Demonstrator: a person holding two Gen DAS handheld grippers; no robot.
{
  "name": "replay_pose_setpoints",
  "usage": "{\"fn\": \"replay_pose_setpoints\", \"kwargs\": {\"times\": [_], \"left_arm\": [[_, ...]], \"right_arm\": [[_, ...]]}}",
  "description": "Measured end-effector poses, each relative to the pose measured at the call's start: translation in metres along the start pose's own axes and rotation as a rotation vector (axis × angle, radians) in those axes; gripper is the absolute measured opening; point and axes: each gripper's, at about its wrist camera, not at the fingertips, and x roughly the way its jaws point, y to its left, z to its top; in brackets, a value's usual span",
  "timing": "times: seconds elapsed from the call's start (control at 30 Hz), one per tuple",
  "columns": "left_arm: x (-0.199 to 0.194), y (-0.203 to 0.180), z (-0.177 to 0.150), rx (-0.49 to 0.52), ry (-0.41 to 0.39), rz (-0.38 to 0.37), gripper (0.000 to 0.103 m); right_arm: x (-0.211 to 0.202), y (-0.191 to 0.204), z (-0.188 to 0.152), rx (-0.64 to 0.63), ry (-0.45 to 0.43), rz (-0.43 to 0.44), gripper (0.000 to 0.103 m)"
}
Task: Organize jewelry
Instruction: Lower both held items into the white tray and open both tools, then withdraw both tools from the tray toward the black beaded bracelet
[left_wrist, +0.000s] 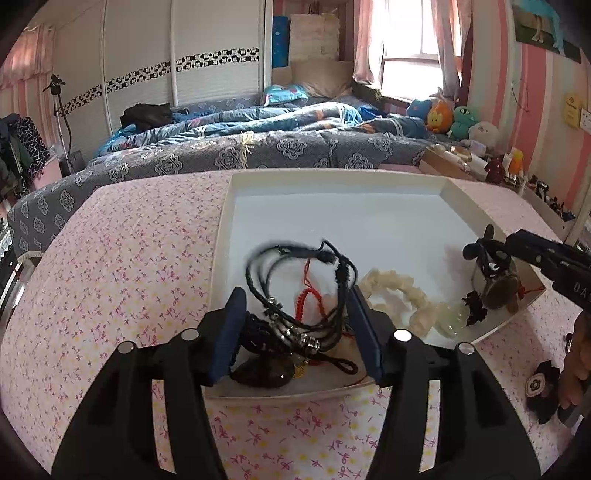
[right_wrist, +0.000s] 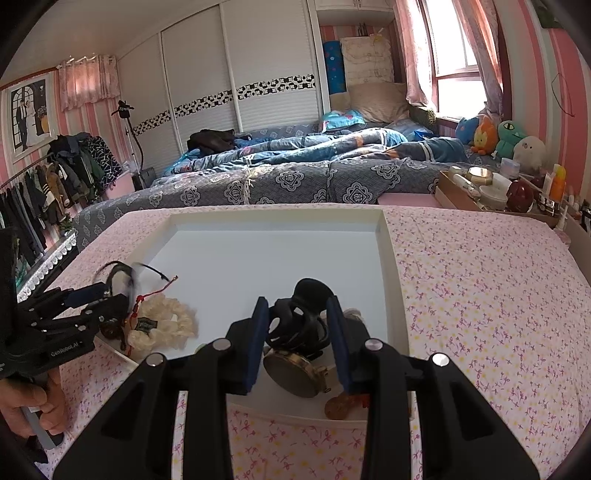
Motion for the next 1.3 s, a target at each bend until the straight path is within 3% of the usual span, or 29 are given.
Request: {"fn": "replay_pose_setpoints", "kwargs": {"times": [0.07, 0.7, 1.3], "left_arm": [[-0.002, 0.001, 0.0, 0.0, -0.011, 0.005, 0.063], [-0.014, 0.0, -0.003, 0.015, -0.038, 0.038, 0.064], [-0.021, -0.009, -0.003, 0.014, -0.049, 0.045, 0.07]], "right_arm": [[0.0, 0.0, 0.0, 0.001, 0.0, 0.001, 0.033], [-0.001, -0.003, -0.002, 0.001, -0.002, -0.002, 0.033], [-0.01, -0.007, 0.004, 0.009, -0.012, 0.001, 0.043]]}}
